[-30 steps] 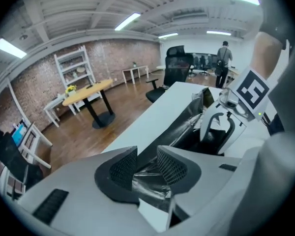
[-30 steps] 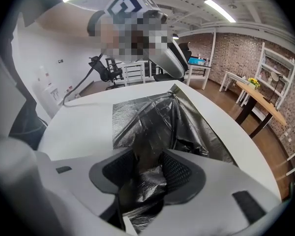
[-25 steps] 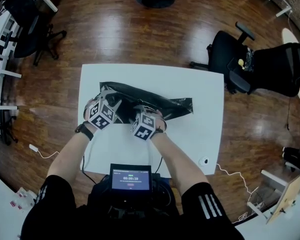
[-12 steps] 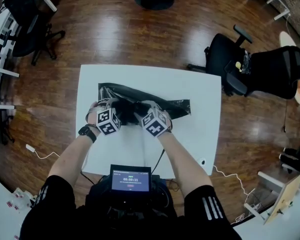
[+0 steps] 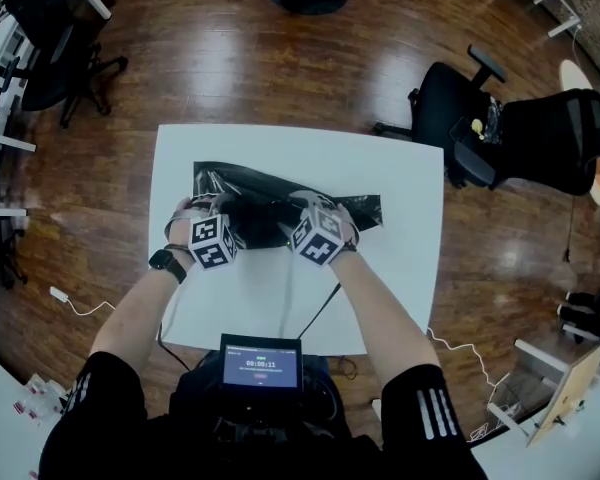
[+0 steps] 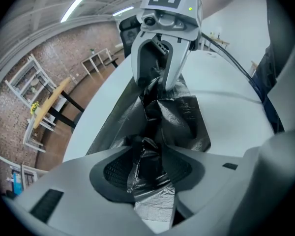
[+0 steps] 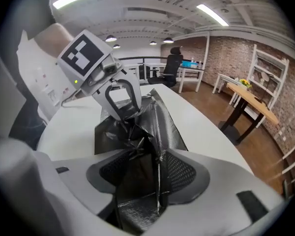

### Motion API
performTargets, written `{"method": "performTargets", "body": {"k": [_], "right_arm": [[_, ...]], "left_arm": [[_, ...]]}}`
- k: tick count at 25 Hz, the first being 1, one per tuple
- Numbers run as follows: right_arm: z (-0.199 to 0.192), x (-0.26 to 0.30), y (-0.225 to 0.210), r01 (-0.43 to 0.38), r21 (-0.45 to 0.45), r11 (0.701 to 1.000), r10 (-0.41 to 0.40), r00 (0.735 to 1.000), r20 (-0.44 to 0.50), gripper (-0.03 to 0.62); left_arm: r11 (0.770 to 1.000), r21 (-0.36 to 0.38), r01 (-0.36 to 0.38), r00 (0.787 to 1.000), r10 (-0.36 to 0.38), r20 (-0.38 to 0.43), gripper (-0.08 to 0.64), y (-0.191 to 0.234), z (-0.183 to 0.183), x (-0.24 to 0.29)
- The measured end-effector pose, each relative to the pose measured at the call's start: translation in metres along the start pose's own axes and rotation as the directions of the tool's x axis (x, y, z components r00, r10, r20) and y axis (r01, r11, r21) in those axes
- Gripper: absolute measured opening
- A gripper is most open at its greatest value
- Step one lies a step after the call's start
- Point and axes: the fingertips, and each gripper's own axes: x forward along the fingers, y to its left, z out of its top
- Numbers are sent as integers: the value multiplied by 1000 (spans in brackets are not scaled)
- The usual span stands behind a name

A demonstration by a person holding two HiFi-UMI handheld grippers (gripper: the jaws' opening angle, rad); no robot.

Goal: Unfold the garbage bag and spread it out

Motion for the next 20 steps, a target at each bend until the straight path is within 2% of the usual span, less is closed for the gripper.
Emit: {"method": "performTargets", "body": {"k": [2, 10, 16, 20], "right_arm": [[-4, 2, -1, -31, -41, 999, 30, 999, -34, 262], [-23, 22, 7, -145, -48, 988, 138, 983, -119, 316], [-23, 22, -2, -144, -33, 989, 140, 986, -91, 354], [-26, 23, -1, -153, -26, 988, 150, 984, -97, 394]], "left_arm": [[1000, 0, 4, 1000, -4, -4, 192, -1, 0, 0], [1000, 5, 18, 998, -18, -52, 212, -5, -16, 3], [1000, -10, 29, 999, -29, -36, 230, -3, -9, -2], [999, -13, 30, 998, -30, -63, 238, -1, -16, -1]]}}
